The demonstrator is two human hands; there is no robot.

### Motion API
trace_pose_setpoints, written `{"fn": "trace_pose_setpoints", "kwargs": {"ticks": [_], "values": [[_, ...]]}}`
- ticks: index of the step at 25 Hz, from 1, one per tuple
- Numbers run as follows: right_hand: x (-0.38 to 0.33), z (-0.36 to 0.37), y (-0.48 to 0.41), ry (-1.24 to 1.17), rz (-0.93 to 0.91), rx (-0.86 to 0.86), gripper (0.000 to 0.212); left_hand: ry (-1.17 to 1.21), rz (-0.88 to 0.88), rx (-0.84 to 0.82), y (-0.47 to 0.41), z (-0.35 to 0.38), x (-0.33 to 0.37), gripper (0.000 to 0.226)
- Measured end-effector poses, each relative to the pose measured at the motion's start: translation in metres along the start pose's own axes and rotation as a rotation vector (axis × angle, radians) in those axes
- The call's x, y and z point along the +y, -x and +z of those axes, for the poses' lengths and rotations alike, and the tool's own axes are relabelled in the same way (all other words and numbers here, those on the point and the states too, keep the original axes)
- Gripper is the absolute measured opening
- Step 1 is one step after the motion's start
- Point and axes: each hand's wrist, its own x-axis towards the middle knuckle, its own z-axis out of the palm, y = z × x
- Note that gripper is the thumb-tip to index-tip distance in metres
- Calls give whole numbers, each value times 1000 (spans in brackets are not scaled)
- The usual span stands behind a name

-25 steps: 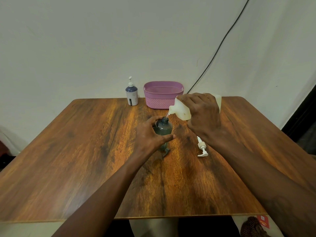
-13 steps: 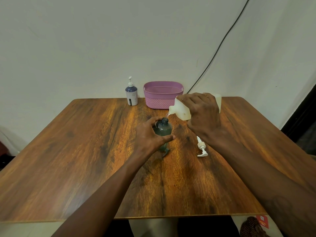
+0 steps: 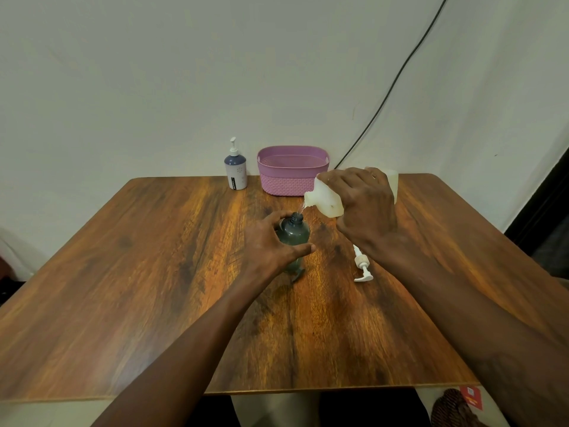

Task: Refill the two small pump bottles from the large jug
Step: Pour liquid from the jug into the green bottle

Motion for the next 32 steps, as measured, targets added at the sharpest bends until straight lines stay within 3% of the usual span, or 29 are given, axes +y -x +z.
{"fn": "trace_pose_setpoints", "kwargs": {"ticks": [32], "values": [[4, 1, 1, 10, -11, -16, 84, -7, 4, 12, -1, 3, -1, 80]]}}
